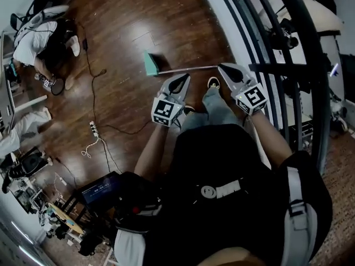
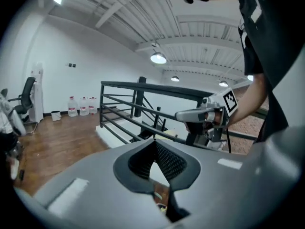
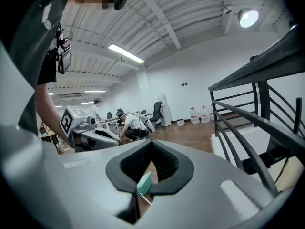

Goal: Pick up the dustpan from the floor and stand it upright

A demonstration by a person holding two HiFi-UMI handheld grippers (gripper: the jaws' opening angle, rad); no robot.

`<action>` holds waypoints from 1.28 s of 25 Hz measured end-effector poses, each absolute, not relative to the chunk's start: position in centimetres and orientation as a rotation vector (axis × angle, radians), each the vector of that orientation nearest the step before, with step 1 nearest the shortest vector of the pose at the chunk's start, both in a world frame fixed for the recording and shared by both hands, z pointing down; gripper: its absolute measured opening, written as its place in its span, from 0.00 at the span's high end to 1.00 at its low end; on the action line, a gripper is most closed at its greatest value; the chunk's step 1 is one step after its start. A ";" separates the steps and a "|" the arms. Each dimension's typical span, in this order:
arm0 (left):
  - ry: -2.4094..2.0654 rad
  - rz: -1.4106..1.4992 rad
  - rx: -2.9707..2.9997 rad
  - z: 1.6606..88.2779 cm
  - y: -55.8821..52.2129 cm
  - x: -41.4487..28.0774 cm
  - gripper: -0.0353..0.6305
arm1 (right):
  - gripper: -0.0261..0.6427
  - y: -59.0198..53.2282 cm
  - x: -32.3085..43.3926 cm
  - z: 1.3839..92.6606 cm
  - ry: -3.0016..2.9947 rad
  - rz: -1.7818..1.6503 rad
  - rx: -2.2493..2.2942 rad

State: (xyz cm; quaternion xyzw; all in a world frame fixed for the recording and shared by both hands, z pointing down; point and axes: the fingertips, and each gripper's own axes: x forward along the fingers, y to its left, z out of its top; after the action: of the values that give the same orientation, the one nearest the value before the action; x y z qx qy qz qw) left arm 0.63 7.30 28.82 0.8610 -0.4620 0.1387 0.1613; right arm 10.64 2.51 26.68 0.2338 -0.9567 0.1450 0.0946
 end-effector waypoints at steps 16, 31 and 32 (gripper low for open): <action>-0.526 1.451 2.261 67.1 3.8 -0.6 0.48 | 0.96 -4.4 9.5 43.3 -2.710 0.483 0.732; -0.302 1.813 2.241 101.9 8.3 -1.5 0.57 | 0.96 -4.1 12.0 67.3 -2.548 0.434 0.715; -0.305 1.845 2.240 102.6 8.1 -1.7 0.66 | 0.96 -4.0 12.1 67.6 -2.542 0.427 0.713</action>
State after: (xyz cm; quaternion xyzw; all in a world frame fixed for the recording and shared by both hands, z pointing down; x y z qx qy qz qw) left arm -1.71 8.09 102.61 0.7628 -0.1040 0.6284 0.1113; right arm 12.07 -4.02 67.60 0.2594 -0.9247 0.1552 0.2314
